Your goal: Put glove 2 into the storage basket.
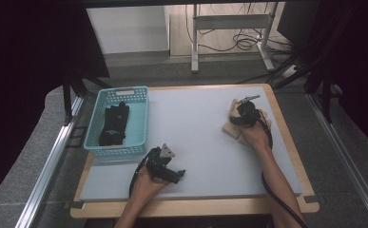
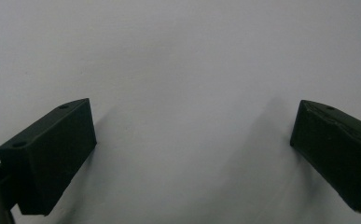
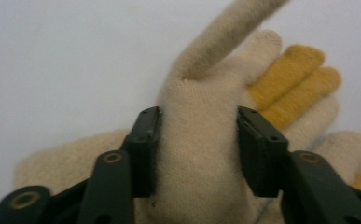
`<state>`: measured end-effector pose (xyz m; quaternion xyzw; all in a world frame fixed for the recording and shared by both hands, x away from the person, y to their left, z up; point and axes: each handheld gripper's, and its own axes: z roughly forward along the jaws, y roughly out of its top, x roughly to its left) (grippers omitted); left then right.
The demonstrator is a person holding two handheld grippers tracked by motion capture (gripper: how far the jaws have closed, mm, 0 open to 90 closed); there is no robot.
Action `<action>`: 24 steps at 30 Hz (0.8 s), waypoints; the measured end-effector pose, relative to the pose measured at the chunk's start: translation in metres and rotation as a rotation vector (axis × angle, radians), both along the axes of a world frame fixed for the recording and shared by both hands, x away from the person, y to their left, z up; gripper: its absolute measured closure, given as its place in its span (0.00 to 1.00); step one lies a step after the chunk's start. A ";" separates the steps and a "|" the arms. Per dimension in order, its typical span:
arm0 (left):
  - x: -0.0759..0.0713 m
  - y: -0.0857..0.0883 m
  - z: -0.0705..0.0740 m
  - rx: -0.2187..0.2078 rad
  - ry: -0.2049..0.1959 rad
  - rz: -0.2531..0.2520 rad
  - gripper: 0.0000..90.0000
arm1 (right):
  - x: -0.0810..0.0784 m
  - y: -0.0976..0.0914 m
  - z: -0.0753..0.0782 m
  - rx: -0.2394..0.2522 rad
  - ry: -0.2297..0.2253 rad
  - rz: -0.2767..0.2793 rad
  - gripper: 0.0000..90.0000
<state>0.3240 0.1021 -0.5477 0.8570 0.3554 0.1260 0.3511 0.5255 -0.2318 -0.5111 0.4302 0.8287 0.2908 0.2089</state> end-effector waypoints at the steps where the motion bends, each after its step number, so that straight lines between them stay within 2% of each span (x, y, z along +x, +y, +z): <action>1: 0.000 0.000 0.000 0.000 0.000 0.000 0.00 | 0.000 -0.001 0.001 0.004 0.001 -0.005 0.62; 5: 0.000 0.000 0.000 0.000 0.000 0.000 0.00 | -0.002 -0.006 0.003 0.039 0.003 -0.007 0.70; 8: 0.000 0.000 0.000 0.000 0.000 0.000 0.00 | -0.008 -0.007 0.011 0.068 -0.037 0.006 0.87; 10: 0.000 0.000 0.000 0.000 0.000 0.000 0.01 | -0.014 -0.005 0.019 0.075 -0.052 0.024 0.88; 13: 0.000 0.000 0.000 0.000 -0.001 0.000 0.00 | -0.023 -0.001 0.027 0.052 -0.079 0.046 0.89; 17: 0.000 0.000 0.000 -0.001 0.000 0.001 0.00 | -0.040 0.003 0.040 0.095 -0.098 0.089 0.89; 24: 0.000 0.000 0.000 -0.002 0.000 0.002 0.01 | -0.079 0.021 0.056 0.164 -0.101 0.184 0.87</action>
